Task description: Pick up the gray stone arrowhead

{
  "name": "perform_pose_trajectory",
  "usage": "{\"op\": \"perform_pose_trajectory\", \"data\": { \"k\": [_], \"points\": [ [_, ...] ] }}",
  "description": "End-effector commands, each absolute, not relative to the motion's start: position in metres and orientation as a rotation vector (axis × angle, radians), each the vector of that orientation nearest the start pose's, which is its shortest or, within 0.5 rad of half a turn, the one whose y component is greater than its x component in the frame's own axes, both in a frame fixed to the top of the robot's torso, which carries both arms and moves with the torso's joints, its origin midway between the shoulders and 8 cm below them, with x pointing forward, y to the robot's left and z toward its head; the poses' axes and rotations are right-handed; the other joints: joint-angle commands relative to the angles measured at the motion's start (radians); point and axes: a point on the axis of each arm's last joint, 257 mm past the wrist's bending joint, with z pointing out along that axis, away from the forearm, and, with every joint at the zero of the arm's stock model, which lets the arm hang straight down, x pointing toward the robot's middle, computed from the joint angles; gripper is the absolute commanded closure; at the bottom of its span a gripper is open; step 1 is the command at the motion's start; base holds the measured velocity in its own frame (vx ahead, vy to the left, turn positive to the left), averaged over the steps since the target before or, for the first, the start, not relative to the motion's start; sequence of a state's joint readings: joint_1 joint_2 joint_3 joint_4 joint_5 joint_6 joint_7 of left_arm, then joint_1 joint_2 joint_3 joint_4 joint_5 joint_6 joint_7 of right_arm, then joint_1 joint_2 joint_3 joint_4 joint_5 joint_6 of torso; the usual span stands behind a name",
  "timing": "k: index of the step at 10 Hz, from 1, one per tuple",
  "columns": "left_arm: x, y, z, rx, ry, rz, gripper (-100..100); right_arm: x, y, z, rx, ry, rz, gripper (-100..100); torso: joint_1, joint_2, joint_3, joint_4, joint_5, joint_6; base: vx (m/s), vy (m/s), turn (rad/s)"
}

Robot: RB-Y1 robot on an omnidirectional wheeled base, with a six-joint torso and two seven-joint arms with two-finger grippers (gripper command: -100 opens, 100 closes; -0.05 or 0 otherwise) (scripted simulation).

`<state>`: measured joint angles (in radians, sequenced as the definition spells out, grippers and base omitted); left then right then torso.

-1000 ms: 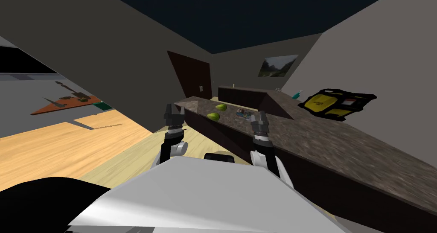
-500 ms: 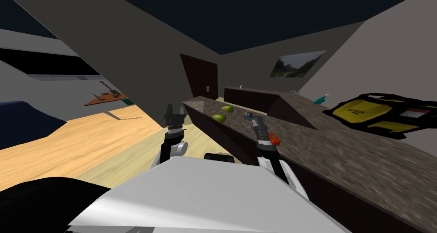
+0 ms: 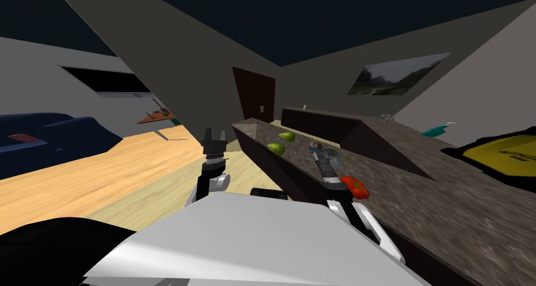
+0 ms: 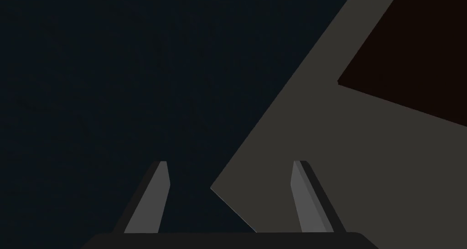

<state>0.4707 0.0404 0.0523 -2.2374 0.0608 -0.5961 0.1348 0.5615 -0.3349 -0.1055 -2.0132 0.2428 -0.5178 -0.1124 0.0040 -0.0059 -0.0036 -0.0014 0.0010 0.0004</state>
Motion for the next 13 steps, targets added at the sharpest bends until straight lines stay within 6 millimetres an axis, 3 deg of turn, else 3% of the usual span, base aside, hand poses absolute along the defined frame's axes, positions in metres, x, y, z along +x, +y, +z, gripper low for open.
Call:
{"op": "perform_pose_trajectory", "data": {
  "k": [1, 3, 4, 7, 8, 10, 11, 13],
  "points": [
    [0.334, 0.296, 0.035, -0.640, 0.514, -1.443, 0, 0.362, -0.321, -0.133, 0.479, 1.262, 0.956, -100, 0.000, 0.000, 0.000, 0.000, 0.000, 0.000, 0.078, 0.056, 0.200],
    [0.334, 0.296, 0.035, -0.640, 0.513, -1.443, 0, 0.354, -0.349, -0.158, 0.422, 1.367, 0.837, -100, 0.000, 0.000, 0.000, 0.000, 0.000, -0.001, 0.105, 0.061, 0.420],
    [0.334, 0.296, 0.035, -0.640, 0.514, -1.443, 0, 0.354, -0.350, -0.157, 0.409, 1.377, 0.835, -100, 0.001, -0.001, -0.001, 0.000, 0.000, -0.001, 0.102, 0.030, 0.071],
    [0.334, 0.296, 0.035, -0.640, 0.514, -1.443, 0, 0.343, -0.380, -0.180, 0.337, 1.490, 0.715, -100, -0.001, 0.002, 0.001, 0.000, 0.000, 0.000, 0.070, 0.028, 0.198],
    [0.334, 0.296, 0.035, -0.640, 0.514, -1.443, 0, 0.343, -0.380, -0.179, 0.332, 1.493, 0.714, -100, -0.001, 0.002, 0.001, 0.001, 0.000, -0.001, 0.061, 0.024, 0.122],
    [0.334, 0.296, 0.035, -0.640, 0.514, -1.443, 0, 0.328, -0.411, -0.202, 0.267, 1.604, 0.600, -100, -0.001, 0.002, 0.001, 0.001, 0.000, -0.001, 0.082, 0.036, 0.336],
    [0.334, 0.296, 0.035, -0.640, 0.514, -1.443, 0, 0.329, -0.411, -0.201, 0.253, 1.611, 0.597, -100, 0.000, 0.001, 0.001, 0.000, 0.000, -0.001, 0.076, 0.016, 0.112],
    [0.334, 0.296, 0.035, -0.640, 0.514, -1.443, 0, 0.310, -0.441, -0.223, 0.195, 1.724, 0.492, -100, 0.000, 0.004, 0.002, 0.001, 0.000, -0.001, 0.053, 0.024, 0.274]
  ]
}}
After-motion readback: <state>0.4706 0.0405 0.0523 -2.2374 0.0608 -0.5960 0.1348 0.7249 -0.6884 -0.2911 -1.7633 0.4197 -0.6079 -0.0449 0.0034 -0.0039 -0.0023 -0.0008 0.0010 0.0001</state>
